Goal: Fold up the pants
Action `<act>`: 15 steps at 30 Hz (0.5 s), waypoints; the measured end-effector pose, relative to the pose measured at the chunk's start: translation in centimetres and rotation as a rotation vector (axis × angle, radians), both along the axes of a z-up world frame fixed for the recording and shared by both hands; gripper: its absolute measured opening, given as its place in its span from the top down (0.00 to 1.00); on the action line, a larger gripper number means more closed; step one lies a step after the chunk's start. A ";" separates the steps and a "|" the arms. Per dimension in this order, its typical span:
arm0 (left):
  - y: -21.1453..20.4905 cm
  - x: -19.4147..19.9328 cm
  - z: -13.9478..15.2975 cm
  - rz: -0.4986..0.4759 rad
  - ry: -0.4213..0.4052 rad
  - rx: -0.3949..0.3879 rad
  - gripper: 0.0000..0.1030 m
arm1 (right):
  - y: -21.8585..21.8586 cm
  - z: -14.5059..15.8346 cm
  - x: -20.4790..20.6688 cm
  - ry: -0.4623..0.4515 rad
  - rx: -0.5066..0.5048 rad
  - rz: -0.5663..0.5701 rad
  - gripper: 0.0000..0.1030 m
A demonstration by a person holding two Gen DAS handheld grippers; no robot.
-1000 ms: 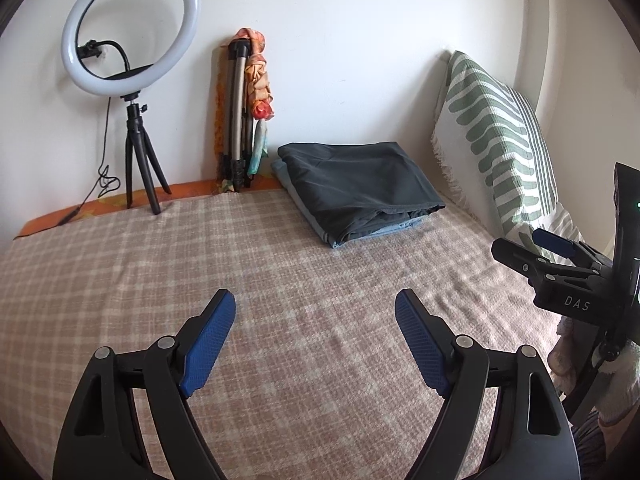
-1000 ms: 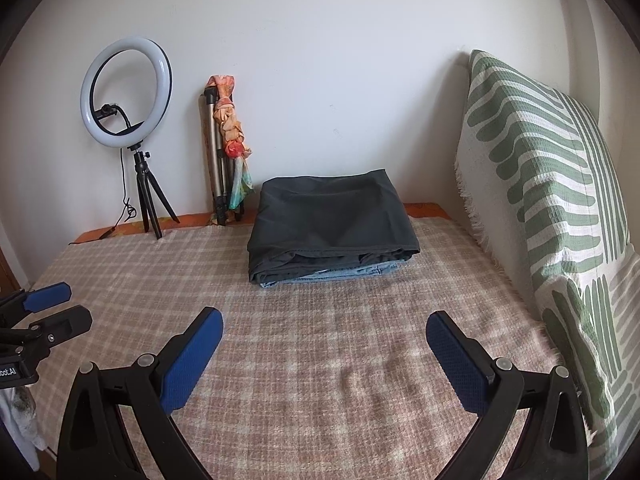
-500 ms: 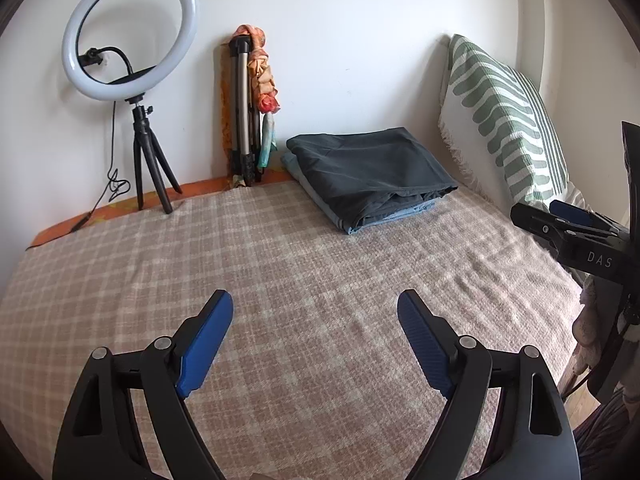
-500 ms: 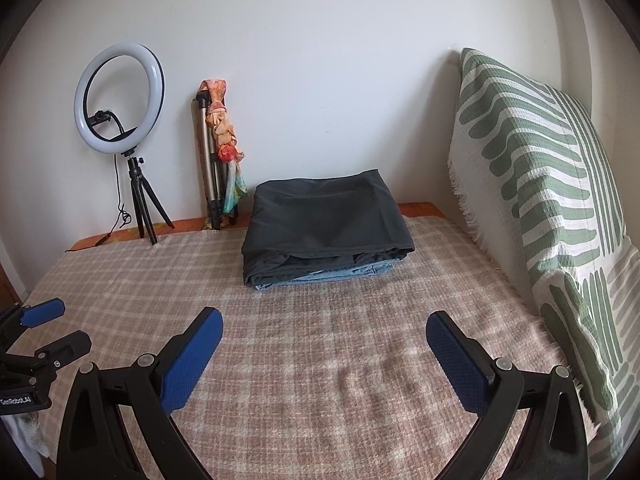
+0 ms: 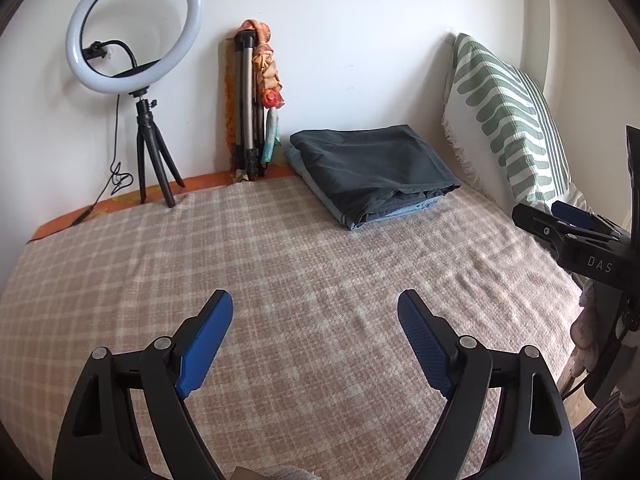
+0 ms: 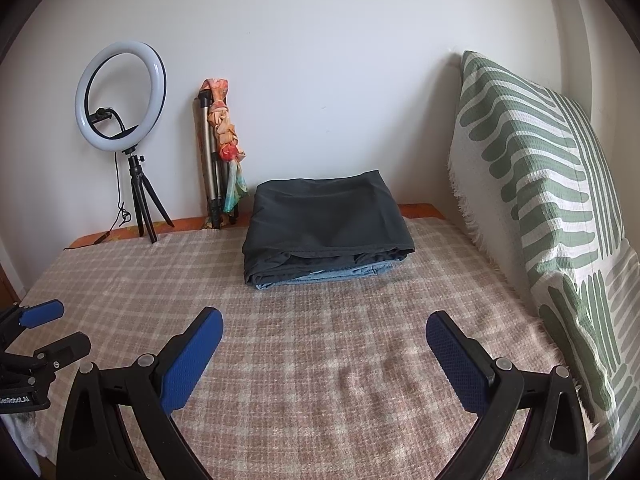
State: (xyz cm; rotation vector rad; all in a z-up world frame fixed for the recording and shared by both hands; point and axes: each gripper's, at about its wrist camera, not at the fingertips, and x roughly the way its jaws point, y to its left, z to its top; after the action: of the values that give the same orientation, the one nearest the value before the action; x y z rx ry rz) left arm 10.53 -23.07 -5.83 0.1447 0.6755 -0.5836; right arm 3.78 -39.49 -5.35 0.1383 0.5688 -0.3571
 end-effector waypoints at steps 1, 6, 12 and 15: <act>0.0 0.0 0.0 0.000 0.000 0.001 0.18 | 0.0 0.0 0.0 -0.001 0.000 -0.001 0.00; -0.1 0.1 0.1 0.007 -0.002 0.004 0.18 | -0.1 0.0 0.1 -0.002 0.003 0.002 0.00; -0.2 0.1 0.0 0.009 -0.001 0.005 0.18 | -0.1 0.0 0.1 -0.002 0.004 0.002 0.00; -0.3 0.2 0.0 0.010 -0.003 0.004 0.17 | -0.1 0.0 0.1 -0.002 0.005 0.001 0.00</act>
State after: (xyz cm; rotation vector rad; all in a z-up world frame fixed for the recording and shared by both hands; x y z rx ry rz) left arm 10.73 -23.33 -5.82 0.1458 0.6746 -0.5725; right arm 3.85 -39.61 -5.33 0.1428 0.5676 -0.3542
